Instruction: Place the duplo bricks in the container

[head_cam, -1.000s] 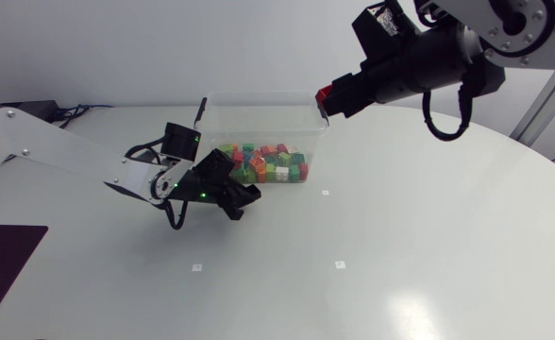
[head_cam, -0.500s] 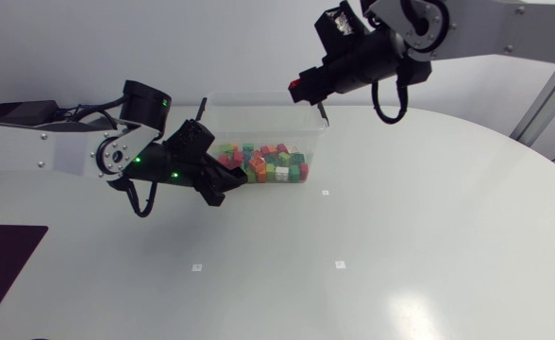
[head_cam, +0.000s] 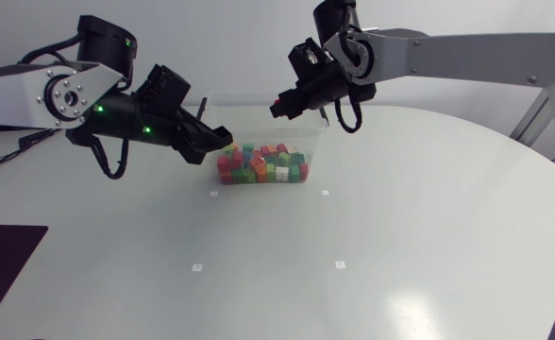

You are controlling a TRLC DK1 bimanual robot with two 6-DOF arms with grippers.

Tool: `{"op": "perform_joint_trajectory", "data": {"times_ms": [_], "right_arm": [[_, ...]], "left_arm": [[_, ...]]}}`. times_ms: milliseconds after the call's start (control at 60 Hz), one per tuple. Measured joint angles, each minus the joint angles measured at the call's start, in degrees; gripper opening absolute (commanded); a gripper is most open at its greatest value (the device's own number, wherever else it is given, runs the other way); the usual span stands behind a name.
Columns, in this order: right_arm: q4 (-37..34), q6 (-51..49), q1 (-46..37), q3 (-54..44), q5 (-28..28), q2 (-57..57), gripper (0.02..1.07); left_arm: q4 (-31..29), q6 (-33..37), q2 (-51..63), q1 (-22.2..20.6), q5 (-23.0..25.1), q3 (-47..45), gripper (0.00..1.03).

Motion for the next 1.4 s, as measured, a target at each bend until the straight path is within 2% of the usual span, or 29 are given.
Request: {"op": "perform_joint_trajectory", "data": {"times_ms": [183,217,350,400,450,650,950,1083,1167,1200,1250,1283,1333,1400], "right_arm": [[-0.04,0.00,0.00,4.17,0.17,4.26,0.37],[-0.07,0.00,0.00,5.35,0.26,5.11,0.42],[-0.11,0.00,-0.11,8.26,0.28,7.15,0.88],[-0.24,0.00,-0.24,8.31,0.33,7.15,0.95],[-0.24,0.00,-0.33,8.31,0.52,7.10,0.97],[-0.26,-0.02,-0.76,5.84,0.92,4.46,0.98],[2.25,-0.07,-1.07,-5.97,0.92,-9.73,0.98],[3.30,-0.07,-1.14,-11.58,1.25,-14.58,0.98],[4.39,-0.09,-1.62,-15.39,1.38,-17.09,1.00],[4.48,-0.11,-1.90,-16.74,1.36,-18.03,1.01],[4.48,-0.28,-2.49,-19.02,1.38,-19.67,1.01],[4.48,-0.28,-2.89,-20.35,1.42,-20.79,1.01],[4.48,-0.31,-3.45,-22.08,1.40,-22.49,1.01],[4.55,-0.39,-4.22,-24.11,1.42,-24.87,1.01]], "left_arm": [[-1.09,0.00,0.02,0.79,-0.04,3.72,0.24],[-1.27,0.00,0.11,0.83,-0.04,4.42,0.24],[-1.36,-0.02,1.92,0.83,-0.04,8.22,0.24],[-1.38,-0.02,2.97,0.83,-0.13,9.44,0.24],[-1.40,-0.02,4.24,0.83,-0.50,10.62,0.27],[-1.40,-0.07,9.79,1.90,-0.87,15.76,0.28],[-1.38,-1.14,17.16,2.25,-0.90,22.29,0.29],[-1.38,-1.86,20.17,1.68,-1.11,25.29,0.46],[-1.38,-2.05,22.03,0.76,-1.68,27.34,0.68],[-1.38,-2.19,22.82,0.31,-2.25,28.20,0.72],[-1.40,-2.47,23.98,-0.28,-2.73,29.38,0.87],[-1.38,-2.64,24.70,-0.63,-3.21,30.12,0.92],[-1.38,-2.73,25.77,-1.07,-3.93,31.26,0.98],[-1.38,-3.06,27.08,-1.31,-4.61,32.65,0.98]]}}
